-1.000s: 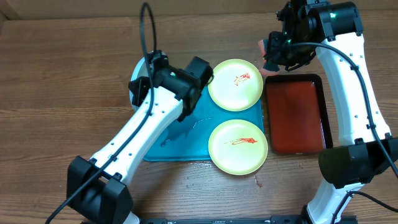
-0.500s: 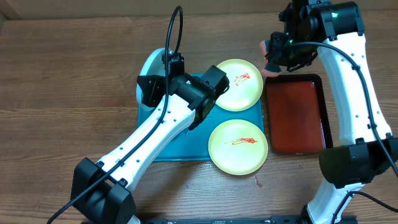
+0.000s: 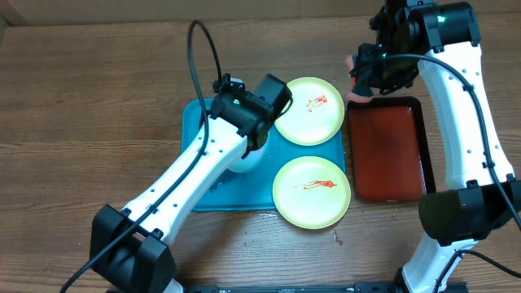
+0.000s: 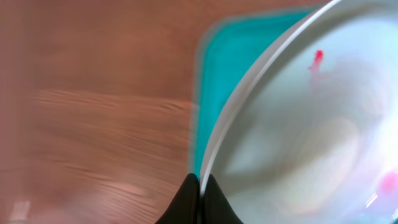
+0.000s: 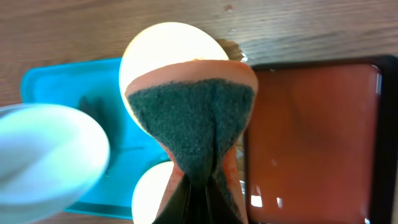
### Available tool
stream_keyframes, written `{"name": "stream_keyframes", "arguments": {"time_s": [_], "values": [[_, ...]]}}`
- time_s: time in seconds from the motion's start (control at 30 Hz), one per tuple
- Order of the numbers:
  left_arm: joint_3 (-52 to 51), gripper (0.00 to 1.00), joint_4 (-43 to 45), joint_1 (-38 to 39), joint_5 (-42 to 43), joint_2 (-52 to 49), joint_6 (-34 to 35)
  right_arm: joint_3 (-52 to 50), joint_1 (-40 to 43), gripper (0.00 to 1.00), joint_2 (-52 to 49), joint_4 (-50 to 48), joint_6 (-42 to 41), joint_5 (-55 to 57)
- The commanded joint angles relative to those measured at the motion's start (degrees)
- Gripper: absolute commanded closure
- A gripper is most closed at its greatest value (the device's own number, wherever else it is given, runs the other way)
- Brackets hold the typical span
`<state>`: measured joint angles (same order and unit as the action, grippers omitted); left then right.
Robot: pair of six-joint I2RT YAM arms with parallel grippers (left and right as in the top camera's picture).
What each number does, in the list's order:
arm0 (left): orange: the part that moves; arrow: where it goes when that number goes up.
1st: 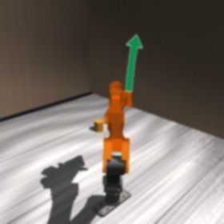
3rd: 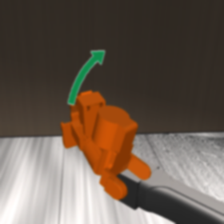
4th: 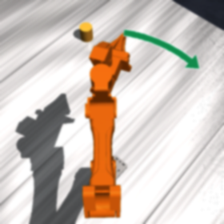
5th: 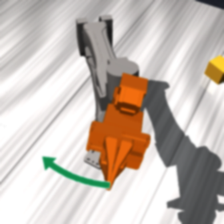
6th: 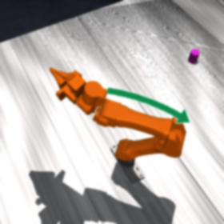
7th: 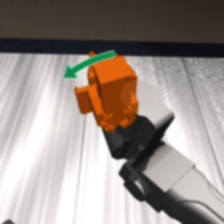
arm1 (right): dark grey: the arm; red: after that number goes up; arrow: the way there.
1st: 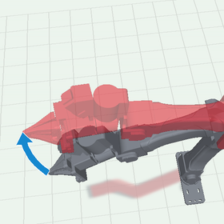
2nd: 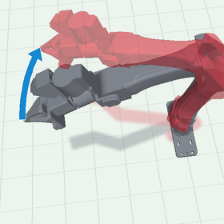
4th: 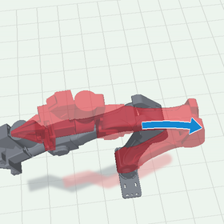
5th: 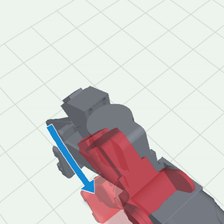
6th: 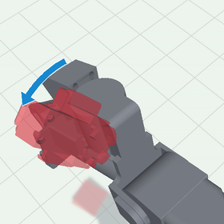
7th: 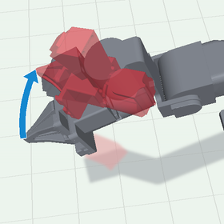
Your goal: Clean dirty plates on tray and stack at the side
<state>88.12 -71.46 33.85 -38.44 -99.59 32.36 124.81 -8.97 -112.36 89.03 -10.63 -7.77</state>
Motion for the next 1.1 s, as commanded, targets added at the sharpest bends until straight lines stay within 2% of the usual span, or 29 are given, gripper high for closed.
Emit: {"name": "stream_keyframes", "arguments": {"time_s": [0.0, 0.1, 0.4, 0.6, 0.8, 1.07], "values": [[-1.88, 0.96, 1.33, -2.08, 19.82, 0.48, -5.38, 0.39, 0.63, 0.96, 0.17, 1.27, 0.15, 8.41], [-3.17, 0.96, 1.77, -3.85, 21.35, 0.48, -5.73, -0.31, 1.40, 0.96, 0.17, 1.57, 0.11, 12.48], [-5.14, 0.96, 6.25, -13.07, 36.81, 0.48, -13.25, -10.03, 6.67, 0.96, 0.07, -1.11, 1.75, 15.23], [-5.14, 0.96, 7.23, -15.52, 37.18, 0.48, -14.84, -18.73, 9.40, 0.96, 0.07, -4.96, 2.75, 13.11], [-5.14, 0.96, 8.74, -17.38, 41.35, 0.48, -15.58, -21.88, 9.81, 0.96, 0.07, -6.69, 3.65, 11.08], [-5.14, 0.96, 7.56, -29.09, 49.05, 0.48, -16.63, -22.12, 9.79, 0.96, 0.07, -7.21, 3.67, 11.06]]}}
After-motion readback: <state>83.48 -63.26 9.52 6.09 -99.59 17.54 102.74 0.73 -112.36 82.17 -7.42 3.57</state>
